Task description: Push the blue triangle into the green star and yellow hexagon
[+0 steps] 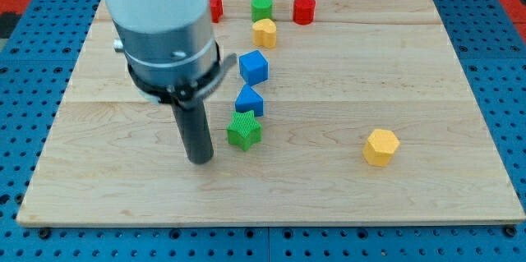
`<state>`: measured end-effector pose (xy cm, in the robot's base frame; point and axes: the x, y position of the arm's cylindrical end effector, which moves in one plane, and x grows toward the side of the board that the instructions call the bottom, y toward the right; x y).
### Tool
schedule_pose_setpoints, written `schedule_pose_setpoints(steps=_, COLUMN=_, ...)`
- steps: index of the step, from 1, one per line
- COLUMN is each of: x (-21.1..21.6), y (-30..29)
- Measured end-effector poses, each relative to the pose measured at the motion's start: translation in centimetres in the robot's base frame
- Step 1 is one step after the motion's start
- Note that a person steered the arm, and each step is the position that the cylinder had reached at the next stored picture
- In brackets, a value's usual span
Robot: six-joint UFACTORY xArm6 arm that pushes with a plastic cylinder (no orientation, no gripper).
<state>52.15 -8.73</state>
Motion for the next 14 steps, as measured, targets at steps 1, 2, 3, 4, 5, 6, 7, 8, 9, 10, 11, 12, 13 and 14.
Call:
schedule_pose_setpoints(steps=1, x=-3.0, y=3.4)
schedule_pose_setpoints(steps=2, x=-3.0, y=14.1)
schedule_pose_setpoints(steps=3, x=-4.3, y=13.4)
schedule_pose_setpoints(steps=4, x=-1.9, y=4.4)
schedule_pose_setpoints(steps=5, x=-2.5, y=-0.5)
schedule_pose_setpoints(steps=6, x=-8.6, y=-0.9)
schedule_pose_setpoints(steps=7, x=-8.8, y=8.6)
schedule_pose_setpoints(steps=8, x=-7.7, y=13.7)
schedule_pose_setpoints(steps=9, x=-9.6, y=3.1)
schedule_pose_setpoints(steps=10, x=-8.4, y=7.2)
schedule_pose_setpoints(steps=11, x=-7.3, y=15.6)
schedule_pose_setpoints(steps=12, x=-10.6, y=8.8)
schedule_pose_setpoints(steps=13, x=-7.9, y=6.2)
schedule_pose_setpoints(steps=14, x=-4.0, y=10.6)
